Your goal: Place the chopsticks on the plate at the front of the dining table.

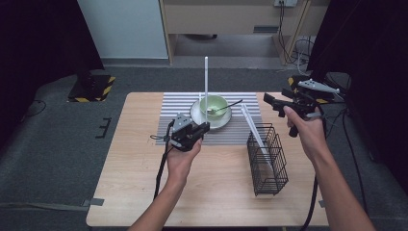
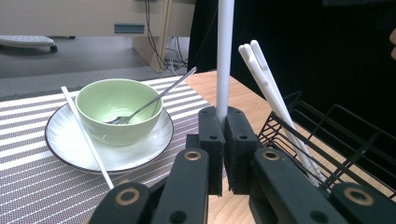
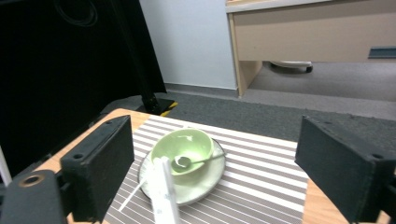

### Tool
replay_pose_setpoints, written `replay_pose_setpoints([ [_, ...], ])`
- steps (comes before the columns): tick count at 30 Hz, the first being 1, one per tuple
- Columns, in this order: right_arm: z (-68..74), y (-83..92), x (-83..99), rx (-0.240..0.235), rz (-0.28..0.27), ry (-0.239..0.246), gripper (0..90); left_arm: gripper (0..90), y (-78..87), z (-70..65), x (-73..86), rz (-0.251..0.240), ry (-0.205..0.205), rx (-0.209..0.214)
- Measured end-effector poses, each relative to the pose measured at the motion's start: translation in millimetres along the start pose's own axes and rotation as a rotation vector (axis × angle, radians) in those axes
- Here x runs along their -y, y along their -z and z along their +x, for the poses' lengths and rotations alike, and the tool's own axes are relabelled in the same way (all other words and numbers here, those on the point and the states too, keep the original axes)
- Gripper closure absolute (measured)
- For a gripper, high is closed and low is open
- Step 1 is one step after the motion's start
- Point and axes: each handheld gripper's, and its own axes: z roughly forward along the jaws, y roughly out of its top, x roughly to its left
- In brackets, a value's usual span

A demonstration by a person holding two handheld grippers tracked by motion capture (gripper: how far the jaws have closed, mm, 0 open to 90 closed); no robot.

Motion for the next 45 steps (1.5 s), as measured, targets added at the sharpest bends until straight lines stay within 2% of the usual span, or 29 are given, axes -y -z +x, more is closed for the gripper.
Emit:
replay_pose_setpoints([
  [1, -6.5, 1.2, 4.9, 0.016, 0.010, 0.000, 10.2, 86.4, -0.8, 0.4, -0.1, 0.000, 0.000, 0.001],
  [2, -6.5, 1.2, 4.9, 0.016, 0.010, 0.000, 10.2, 86.4, -0.8, 0.4, -0.1, 0.000, 0.000, 0.001],
  [3, -13.9, 2.7, 10.3, 0.038, 0.015, -0.004, 10.3, 86.4, -1.2, 0.7, -0.4, 0.000, 0.001, -0.001],
  [4, -13.9, 2.7, 10.3, 0.038, 0.015, -0.004, 10.3, 86.4, -1.5, 1.0, -0.8, -0.002, 0.001, -0.003],
  [6, -24.6, 4.7, 19.0, 0.071, 0.021, -0.013, 10.8, 86.4, -2.3, 1.8, -1.4, -0.002, 0.001, -0.007],
  [7, -24.6, 4.7, 19.0, 0.071, 0.021, -0.013, 10.8, 86.4, -2.9, 2.0, -1.6, -0.002, 0.001, -0.008],
  [11, -41.0, 8.2, 33.0, 0.117, 0.037, -0.028, 11.7, 86.4, -4.2, 3.0, -1.9, 0.006, -0.014, -0.018],
  [13, -44.3, 9.2, 36.1, 0.126, 0.040, -0.030, 11.7, 86.4, -4.2, 4.0, -1.7, 0.007, -0.025, -0.026],
  [17, -59.9, 13.3, 52.7, 0.174, 0.052, -0.056, 12.2, 86.4, -3.8, 6.8, -0.6, 0.003, -0.018, -0.033],
  [25, -72.3, 14.5, 74.5, 0.233, 0.082, -0.077, 13.2, 86.4, -2.5, 10.3, -2.6, -0.013, -0.007, -0.052],
  [33, -87.0, 16.8, 109.1, 0.283, 0.143, -0.105, 14.1, 86.4, 0.5, 15.7, -6.8, -0.011, 0.000, -0.079],
  [40, -90.4, 17.1, 125.7, 0.315, 0.171, -0.109, 15.1, 86.4, -2.0, 17.1, -10.1, -0.013, 0.005, -0.098],
  [44, -89.0, 13.6, 138.9, 0.340, 0.210, -0.094, 15.4, 86.4, -4.3, 16.5, -10.0, -0.013, 0.012, -0.106],
  [45, -87.2, 10.9, 147.1, 0.344, 0.231, -0.090, 15.5, 86.4, -4.8, 16.2, -9.9, -0.013, 0.013, -0.109],
])
